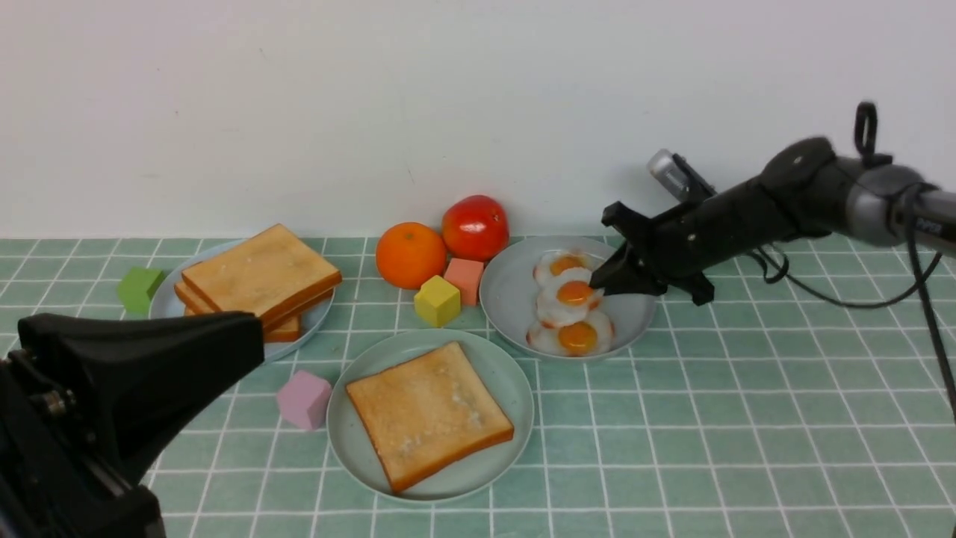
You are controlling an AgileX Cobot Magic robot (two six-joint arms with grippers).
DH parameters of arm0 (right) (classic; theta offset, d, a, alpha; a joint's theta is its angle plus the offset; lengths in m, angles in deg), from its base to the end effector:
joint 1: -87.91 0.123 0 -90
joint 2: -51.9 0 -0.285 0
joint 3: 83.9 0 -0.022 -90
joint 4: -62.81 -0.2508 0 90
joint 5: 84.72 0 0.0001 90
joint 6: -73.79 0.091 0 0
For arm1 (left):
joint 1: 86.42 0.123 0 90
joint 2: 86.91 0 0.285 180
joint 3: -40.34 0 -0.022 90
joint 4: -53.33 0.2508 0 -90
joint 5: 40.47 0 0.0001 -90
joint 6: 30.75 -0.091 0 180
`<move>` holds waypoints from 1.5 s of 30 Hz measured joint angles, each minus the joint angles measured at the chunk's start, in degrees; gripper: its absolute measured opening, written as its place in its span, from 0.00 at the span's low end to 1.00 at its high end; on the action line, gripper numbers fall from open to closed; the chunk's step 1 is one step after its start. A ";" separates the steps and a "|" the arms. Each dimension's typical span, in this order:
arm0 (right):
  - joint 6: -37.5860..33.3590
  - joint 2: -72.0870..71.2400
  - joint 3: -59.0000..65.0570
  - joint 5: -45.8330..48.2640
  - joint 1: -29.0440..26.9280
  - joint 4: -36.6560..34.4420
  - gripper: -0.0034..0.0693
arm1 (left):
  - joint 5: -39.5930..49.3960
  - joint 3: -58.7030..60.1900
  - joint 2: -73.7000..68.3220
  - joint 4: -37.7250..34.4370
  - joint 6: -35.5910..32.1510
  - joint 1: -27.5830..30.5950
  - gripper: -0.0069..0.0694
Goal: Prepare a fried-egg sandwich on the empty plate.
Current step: Use the right arm to grab a fried egg, then use the right arm to place the fried egg on the slice of bread in the middle
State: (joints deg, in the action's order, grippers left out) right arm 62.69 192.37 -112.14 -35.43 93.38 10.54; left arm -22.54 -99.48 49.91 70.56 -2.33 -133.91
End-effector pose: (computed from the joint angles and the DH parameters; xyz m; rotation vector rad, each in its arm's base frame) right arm 0.4917 0.1019 0.1683 0.2850 2.5964 1.0504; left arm 0.0925 -0.0886 0.3522 0.4843 1.7368 -0.6713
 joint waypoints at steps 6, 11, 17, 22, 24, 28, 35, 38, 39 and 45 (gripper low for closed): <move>-2.96 -9.93 1.15 8.11 0.67 0.81 0.12 | 8.21 0.00 -0.58 0.94 0.05 0.00 0.07; -4.54 -16.34 7.16 10.63 7.13 0.56 0.12 | 12.55 0.00 -1.36 3.24 0.18 0.00 0.07; -6.66 -16.10 13.77 5.46 16.03 -2.20 0.12 | 15.71 0.00 -1.36 4.15 0.22 0.00 0.08; -7.88 -12.91 14.30 2.04 18.57 -6.81 0.12 | 16.70 0.00 -1.36 4.54 0.22 0.00 0.08; -8.31 -11.78 14.30 0.64 18.88 -8.79 0.12 | 16.76 0.00 -1.36 4.59 0.22 0.00 0.08; -8.73 -9.32 14.30 -1.90 19.14 -11.99 0.12 | 16.76 0.00 -1.36 4.59 0.22 0.00 0.09; -8.54 -6.35 14.30 -6.56 19.14 -12.54 0.30 | 16.81 0.00 -1.36 4.59 0.22 0.00 0.09; -8.50 -6.27 14.30 -7.46 19.14 -10.88 0.47 | 16.87 0.00 -1.36 4.59 0.22 0.00 0.09; -8.50 -6.27 14.30 -7.46 19.07 -10.26 0.53 | 17.10 0.00 -1.36 4.45 0.22 0.00 0.09; -6.41 -10.99 14.48 0.91 16.04 0.49 0.60 | 20.75 0.00 -3.40 2.43 0.22 0.00 0.09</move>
State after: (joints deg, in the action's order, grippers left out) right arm 56.27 181.39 -97.65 -34.52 109.43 11.03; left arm -1.79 -99.48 46.52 72.99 -2.10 -133.91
